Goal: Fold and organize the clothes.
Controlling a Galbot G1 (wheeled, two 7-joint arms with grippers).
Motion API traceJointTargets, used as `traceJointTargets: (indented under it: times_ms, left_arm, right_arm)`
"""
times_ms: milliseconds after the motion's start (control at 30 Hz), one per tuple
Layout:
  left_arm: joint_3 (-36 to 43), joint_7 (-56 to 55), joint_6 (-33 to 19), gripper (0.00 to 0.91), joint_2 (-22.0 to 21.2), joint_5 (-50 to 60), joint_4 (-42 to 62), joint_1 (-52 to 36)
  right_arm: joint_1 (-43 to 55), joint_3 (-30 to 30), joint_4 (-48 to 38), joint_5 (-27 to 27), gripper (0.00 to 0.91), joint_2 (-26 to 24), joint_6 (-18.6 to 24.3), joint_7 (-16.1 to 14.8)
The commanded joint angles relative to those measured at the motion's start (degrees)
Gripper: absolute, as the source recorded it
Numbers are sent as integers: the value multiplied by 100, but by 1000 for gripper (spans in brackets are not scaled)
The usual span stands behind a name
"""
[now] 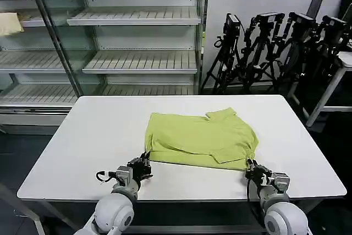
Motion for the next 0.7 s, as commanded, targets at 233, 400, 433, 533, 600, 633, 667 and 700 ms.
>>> traceJointTargets:
  times_ms: [233,400,433,533,600,633,667,700]
  left_arm:
    - [-357,-36,14,20,112,285,-1629,1990]
    - [-500,-38,-59,40,42,567,-2144,2794]
    - [-517,-42,-61,181,26,652,-2225,2892]
    - [-531,-57,-26,907,-52,758,-2384,3112]
    - [-536,-81,7,907,-111,775,-2482,3158]
    - [-558,-85,4,907,-128,779,-2508,3161]
    - [-586,-87,-2,907,-136,780,-2537,3157]
    - [-622,-91,-1,907,-138,778,-2581,3134]
  right_arm:
    - [-1419,429,1208,-208,0,-111,-5,-165]
    - [-1942,670,1535,-416,171,-161,-1,-348]
    - [-1986,706,1562,-460,474,-175,-3,-368]
    - [-1957,733,1565,-624,907,-207,-9,-400]
    - [-1813,733,1520,-682,907,-205,-2,-409]
    - [-1706,742,1507,-689,907,-195,5,-394]
    - [-1640,761,1496,-703,907,-193,70,-389]
    - [-1557,776,1494,-732,907,-201,215,-387]
